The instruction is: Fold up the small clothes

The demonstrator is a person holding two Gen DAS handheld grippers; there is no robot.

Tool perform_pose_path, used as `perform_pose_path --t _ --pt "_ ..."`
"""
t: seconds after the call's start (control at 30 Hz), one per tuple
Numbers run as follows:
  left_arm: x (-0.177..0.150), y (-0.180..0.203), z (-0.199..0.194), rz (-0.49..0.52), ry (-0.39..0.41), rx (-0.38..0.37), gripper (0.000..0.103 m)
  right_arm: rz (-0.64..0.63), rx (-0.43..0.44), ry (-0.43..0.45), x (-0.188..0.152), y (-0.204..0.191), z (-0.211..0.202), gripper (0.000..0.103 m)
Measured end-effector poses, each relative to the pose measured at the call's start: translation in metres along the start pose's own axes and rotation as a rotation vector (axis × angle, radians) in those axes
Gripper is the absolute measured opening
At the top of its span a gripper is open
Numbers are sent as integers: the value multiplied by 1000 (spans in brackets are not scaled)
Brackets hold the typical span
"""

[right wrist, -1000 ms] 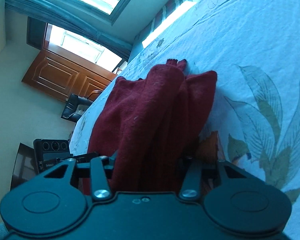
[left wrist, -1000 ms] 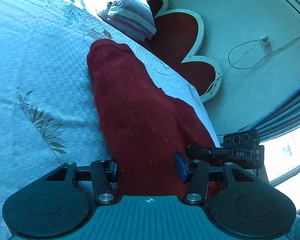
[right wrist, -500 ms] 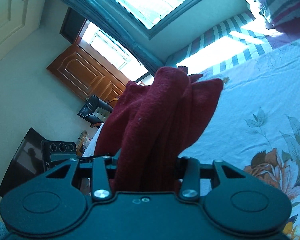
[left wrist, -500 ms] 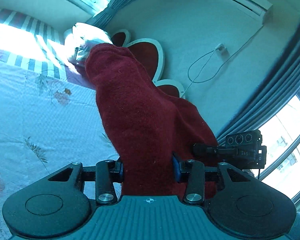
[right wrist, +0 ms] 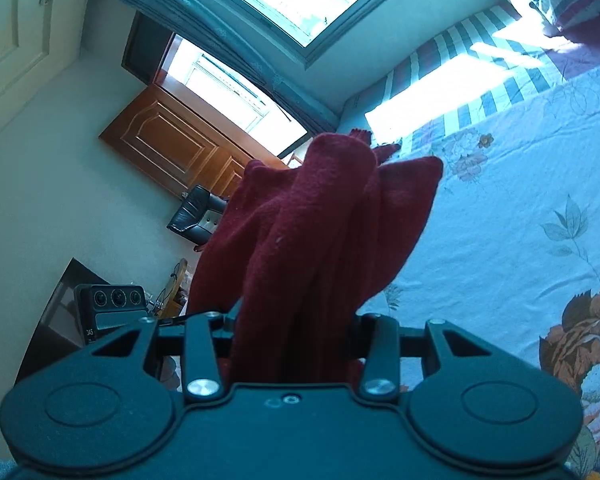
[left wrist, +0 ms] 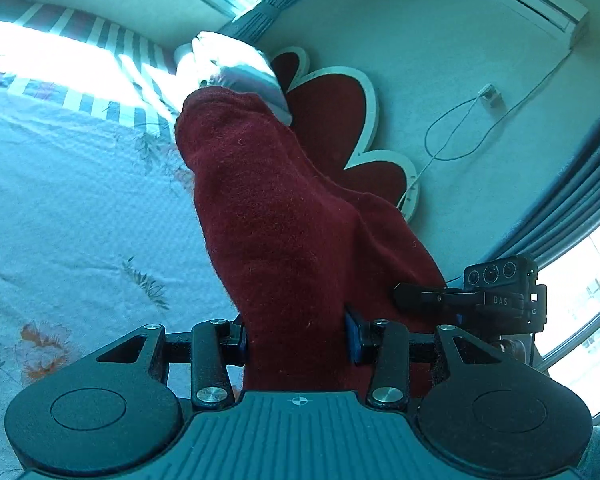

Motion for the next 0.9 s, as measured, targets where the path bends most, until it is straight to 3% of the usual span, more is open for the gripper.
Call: perform_pose_path --t 0.27,0.3,0.37,0.43,0.5,0.6,0.7,0.77,0.83,0.9 --pt "-30 -70 63 -108 -106 116 45 132 -31 -105 -36 83 51 41" --pt "-33 -77 66 -119 -100 138 55 146 -37 -113 -40 92 55 41" --pt "-33 -82 60 -144 -54 134 63 155 -94 -132 -48 110 59 43" --pt "-33 -83 42 -116 3 234 80 149 -103 -116 -51 118 54 43" --pt "-33 -82 21 -90 59 289 85 106 -161 -94 -51 117 43 45" --pt "-35 -71 0 -84 81 291 85 58 -261 -43 -48 109 14 47" --pt "-43 -54 3 -11 62 283 85 -53 -237 3 -45 72 -8 45" --pt "-50 -47 16 35 32 302 85 -121 -217 -22 -49 51 -2 41" --pt "-59 -51 25 64 -11 411 85 -224 -240 -81 -59 35 14 36" --pt "-68 -57 28 78 2 460 96 -285 -347 -136 -66 42 26 29"
Point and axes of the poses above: each gripper's, at about its wrist camera, not at the fingertips, and z roughly the way its jaws point, y to its right, x to its top, the point moved 5 cm from there along z, roughly the way its jaws point, and after that the axes turned 5 degrees about -z, right-handed, at the moved point
